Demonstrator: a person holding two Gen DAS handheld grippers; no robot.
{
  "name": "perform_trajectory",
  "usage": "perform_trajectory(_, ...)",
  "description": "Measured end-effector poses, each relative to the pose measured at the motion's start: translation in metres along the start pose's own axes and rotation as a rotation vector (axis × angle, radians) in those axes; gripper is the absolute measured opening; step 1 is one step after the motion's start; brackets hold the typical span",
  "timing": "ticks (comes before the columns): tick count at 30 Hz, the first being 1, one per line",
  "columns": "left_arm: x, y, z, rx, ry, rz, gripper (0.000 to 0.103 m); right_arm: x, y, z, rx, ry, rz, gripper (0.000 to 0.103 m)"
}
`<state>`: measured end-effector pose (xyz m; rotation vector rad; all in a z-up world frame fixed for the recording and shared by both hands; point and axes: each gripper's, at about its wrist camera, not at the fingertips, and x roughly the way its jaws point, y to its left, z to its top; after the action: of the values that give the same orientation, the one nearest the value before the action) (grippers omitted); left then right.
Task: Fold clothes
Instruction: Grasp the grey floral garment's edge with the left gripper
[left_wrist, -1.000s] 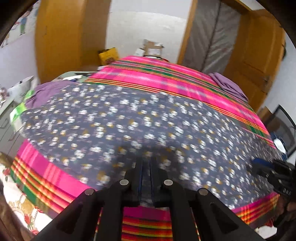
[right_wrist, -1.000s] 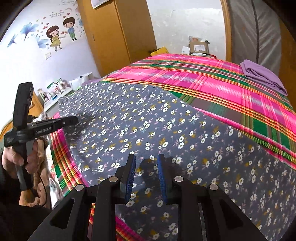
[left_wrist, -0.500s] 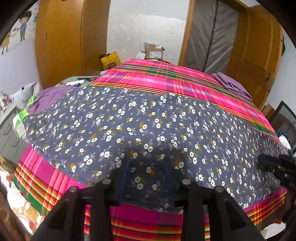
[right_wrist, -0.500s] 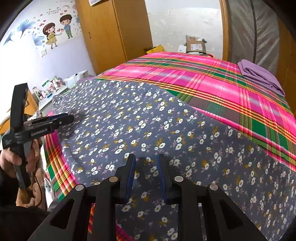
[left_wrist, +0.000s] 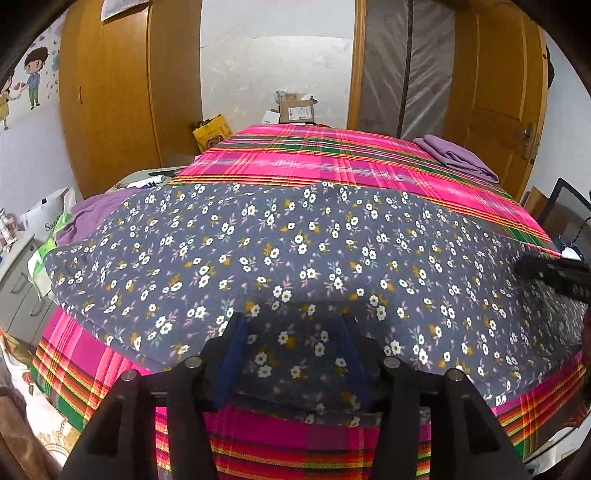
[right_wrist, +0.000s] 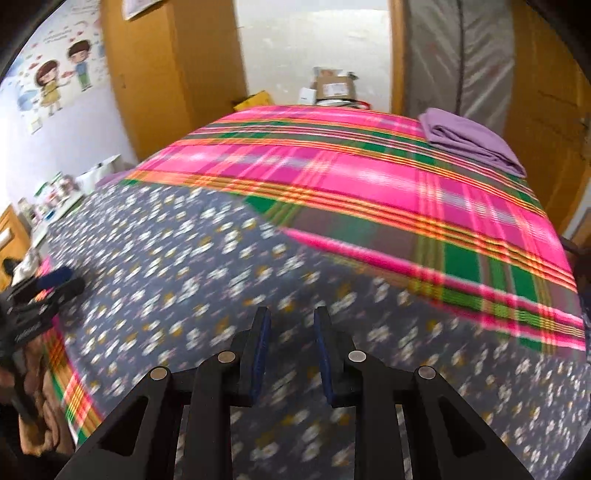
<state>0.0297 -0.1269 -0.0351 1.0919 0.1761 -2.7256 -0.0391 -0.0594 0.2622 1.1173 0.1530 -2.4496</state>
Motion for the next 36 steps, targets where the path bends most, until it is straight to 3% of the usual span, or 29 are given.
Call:
perform_trajectory(8, -0.002, 0.003, 0.000, 0.009, 0.007, -0.031, 0.051, 0.007, -0.005, 0.010, 0.014, 0.018, -0.018, 0.025)
perform_trajectory(13, -0.012, 0.048, 0.002, -0.158, -0.006, -0.057, 0.047, -0.014, 0.013, 0.002, -0.020, -0.019, 0.062, 0.025)
perform_trajectory(17, -0.017, 0.097, 0.002, -0.307, -0.025, -0.015, 0.047, -0.024, 0.029, -0.011, -0.063, -0.025, 0.131, 0.025)
perform_trajectory(25, -0.025, 0.172, -0.004, -0.491, -0.067, 0.080, 0.047, -0.022, 0.028, -0.039, -0.080, 0.007, 0.175, 0.025)
perform_trajectory(29, -0.022, 0.198, -0.010, -0.584, -0.062, 0.064, 0.047, -0.024, 0.026, -0.039, -0.068, 0.009, 0.169, 0.025)
perform_trajectory(36, -0.008, 0.232, -0.012, -0.728, -0.087, -0.043, 0.047, -0.022, 0.030, -0.037, -0.068, 0.015, 0.152, 0.025)
